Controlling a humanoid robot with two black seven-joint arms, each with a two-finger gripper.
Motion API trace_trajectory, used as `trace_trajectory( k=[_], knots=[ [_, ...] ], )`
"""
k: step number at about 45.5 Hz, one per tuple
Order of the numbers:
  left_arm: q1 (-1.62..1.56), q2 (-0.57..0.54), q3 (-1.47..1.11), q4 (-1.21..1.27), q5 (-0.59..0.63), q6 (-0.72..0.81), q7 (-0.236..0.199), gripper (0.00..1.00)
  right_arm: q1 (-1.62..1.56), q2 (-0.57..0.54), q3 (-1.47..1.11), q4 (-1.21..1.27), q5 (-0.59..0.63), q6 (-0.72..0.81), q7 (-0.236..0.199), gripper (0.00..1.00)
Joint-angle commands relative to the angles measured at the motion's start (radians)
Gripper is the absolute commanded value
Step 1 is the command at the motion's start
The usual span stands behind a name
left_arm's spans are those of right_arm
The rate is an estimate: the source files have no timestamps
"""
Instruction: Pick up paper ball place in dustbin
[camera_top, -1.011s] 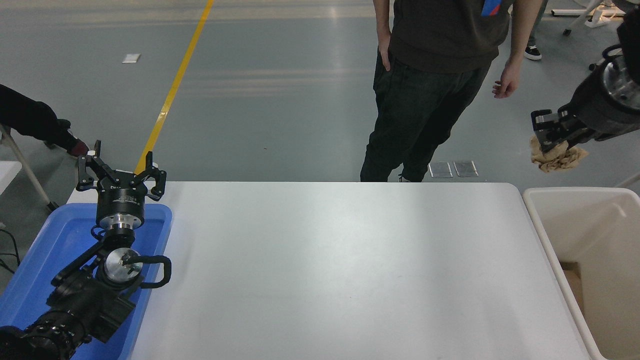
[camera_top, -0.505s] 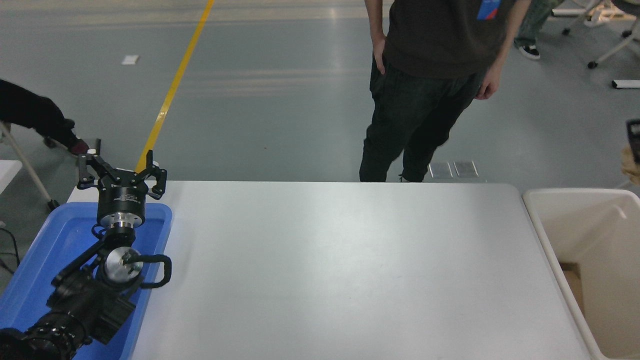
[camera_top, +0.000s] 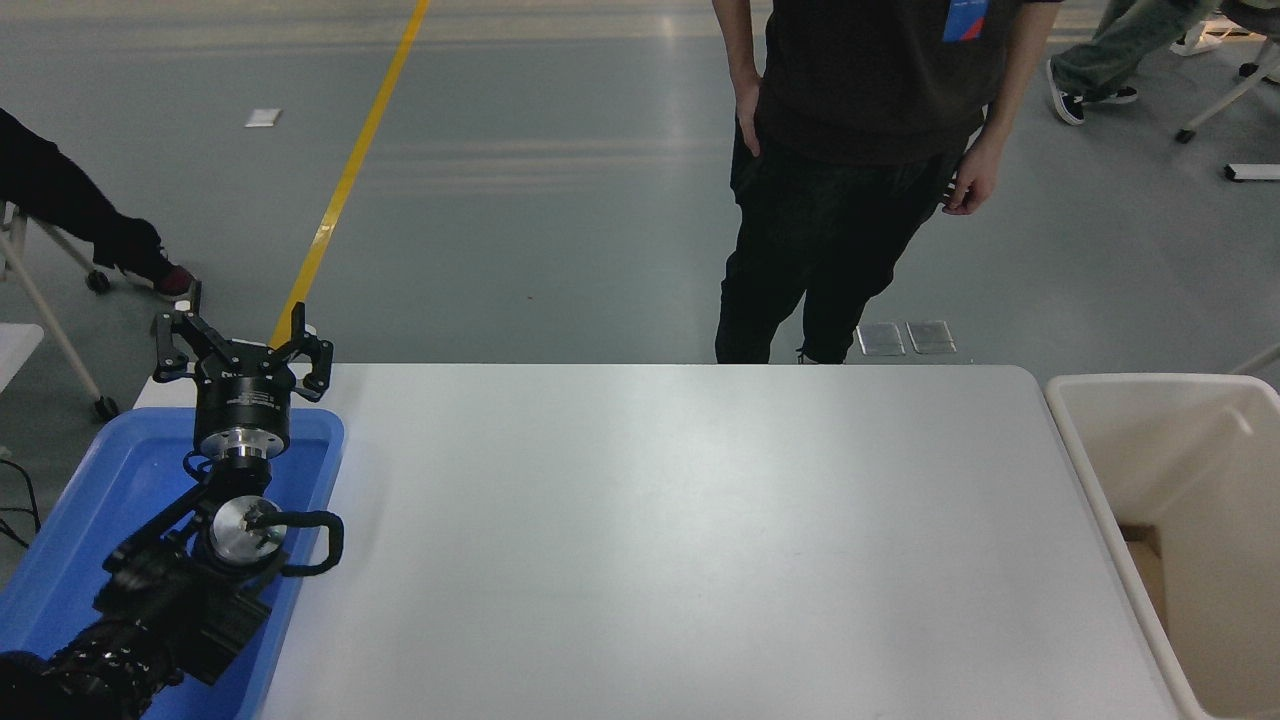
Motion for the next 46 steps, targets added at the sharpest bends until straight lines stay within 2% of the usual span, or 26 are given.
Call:
trace_trajectory(
  k=[1,10,21,23,25,27,28,46],
  knots=[
    [0.0,0.0,0.0,0.0,0.0,0.0,0.0,0.99,-0.468,0.208,0.264,-0.352,0.108,-0.111,0.0,0.0],
    [0.0,0.0,0.0,0.0,0.0,0.0,0.0,0.99,-0.554,0.316,0.347,-0.407,0.221,-0.122,-0.006,0.0],
    [0.0,0.0,0.0,0.0,0.0,0.0,0.0,0.99,-0.603,0.347,0.379,-0.406,0.226,-0.151,-0.04,0.0],
    [0.0,0.0,0.0,0.0,0.0,0.0,0.0,0.99,-0.603,0.348,0.379,-0.406,0.226,-0.157,-0.04,0.15],
    [0.0,0.0,0.0,0.0,0.0,0.0,0.0,0.99,-0.603,0.348,0.384,-0.406,0.227,-0.159,-0.04,0.36],
    [0.0,0.0,0.0,0.0,0.0,0.0,0.0,0.99,-0.601,0.347,0.396,-0.406,0.229,-0.161,-0.04,0.81],
    [0.0,0.0,0.0,0.0,0.0,0.0,0.0,0.99,-0.601,0.347,0.408,-0.403,0.229,-0.159,-0.04,0.98],
    [0.0,0.0,0.0,0.0,0.0,0.0,0.0,0.99,-0.548,0.315,0.436,-0.392,0.215,-0.147,-0.04,1.0]
  ],
)
